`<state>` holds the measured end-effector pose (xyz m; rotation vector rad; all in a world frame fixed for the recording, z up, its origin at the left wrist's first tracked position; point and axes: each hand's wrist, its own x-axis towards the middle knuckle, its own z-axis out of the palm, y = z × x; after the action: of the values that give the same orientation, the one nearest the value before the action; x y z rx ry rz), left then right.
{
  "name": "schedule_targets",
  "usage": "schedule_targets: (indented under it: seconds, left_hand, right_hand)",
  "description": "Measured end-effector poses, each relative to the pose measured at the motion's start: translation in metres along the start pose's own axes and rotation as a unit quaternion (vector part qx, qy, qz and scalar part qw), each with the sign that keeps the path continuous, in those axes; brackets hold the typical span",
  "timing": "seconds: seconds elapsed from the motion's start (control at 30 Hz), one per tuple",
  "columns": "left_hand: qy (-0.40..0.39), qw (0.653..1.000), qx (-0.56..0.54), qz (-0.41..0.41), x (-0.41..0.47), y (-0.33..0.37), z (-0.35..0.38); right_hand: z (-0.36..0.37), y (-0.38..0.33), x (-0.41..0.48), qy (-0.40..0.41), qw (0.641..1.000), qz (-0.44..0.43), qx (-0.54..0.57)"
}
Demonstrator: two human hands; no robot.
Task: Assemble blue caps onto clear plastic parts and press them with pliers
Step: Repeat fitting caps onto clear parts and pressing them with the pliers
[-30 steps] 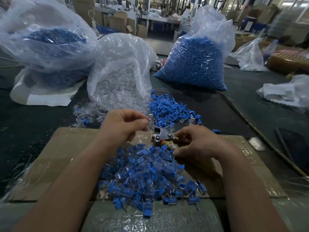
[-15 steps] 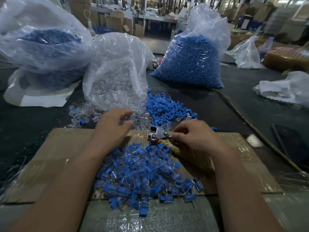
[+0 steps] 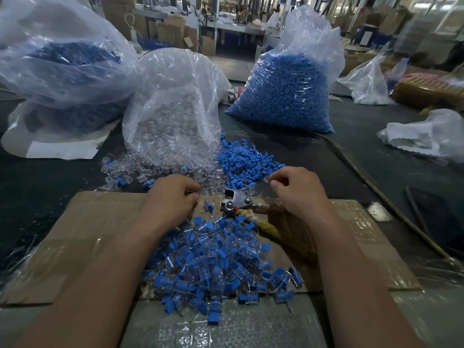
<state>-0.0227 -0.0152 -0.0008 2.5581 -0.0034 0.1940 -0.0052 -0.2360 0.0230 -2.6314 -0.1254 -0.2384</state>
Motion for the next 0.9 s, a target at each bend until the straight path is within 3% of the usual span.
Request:
schedule_targets:
  seconds: [0.2,0.4,0.9]
  left_hand:
    - [0.086,0.994,-0.067,-0.009,-0.005,0.006,-0.006]
    - [0.091,0.984,-0.152,-0.002,-0.012,0.013,-0.012]
    - [0.093,0.976,-0.198,0.009,-0.015,0.015,-0.014]
  right_hand:
    - [0.016,-0.009,0.006,-0.04,0.998,-0.052,0.008]
    - [0.026,-0.01,0.01,-0.127,0.99,-0.056,-0.021]
    - [0.025,-0.006,0.012,-0.055,0.997,-0.016,-0.05]
